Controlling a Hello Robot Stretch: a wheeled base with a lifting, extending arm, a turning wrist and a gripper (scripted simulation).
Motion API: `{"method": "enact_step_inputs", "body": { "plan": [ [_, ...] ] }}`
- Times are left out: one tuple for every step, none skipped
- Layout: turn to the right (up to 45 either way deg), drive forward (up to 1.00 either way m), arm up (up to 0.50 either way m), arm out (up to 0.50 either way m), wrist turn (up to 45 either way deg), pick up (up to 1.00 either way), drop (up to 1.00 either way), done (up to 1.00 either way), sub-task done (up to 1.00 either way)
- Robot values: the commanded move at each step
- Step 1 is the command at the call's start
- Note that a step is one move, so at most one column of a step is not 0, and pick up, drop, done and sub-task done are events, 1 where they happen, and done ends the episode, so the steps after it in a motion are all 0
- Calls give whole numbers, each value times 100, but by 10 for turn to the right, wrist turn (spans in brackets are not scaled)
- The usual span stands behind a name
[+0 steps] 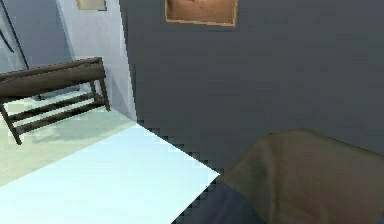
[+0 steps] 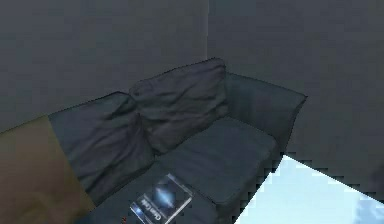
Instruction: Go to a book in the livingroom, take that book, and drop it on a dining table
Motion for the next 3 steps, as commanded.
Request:
{"method": "enact_step_inputs", "body": {
  "plan": [
    [0, 0, 0, 20, 0, 0, 0, 0, 0],
    [0, 0, 0, 0, 450, 0, 0, 0, 0],
    [0, 0, 0, 0, 450, 0, 0, 0, 0]
  ]
}}
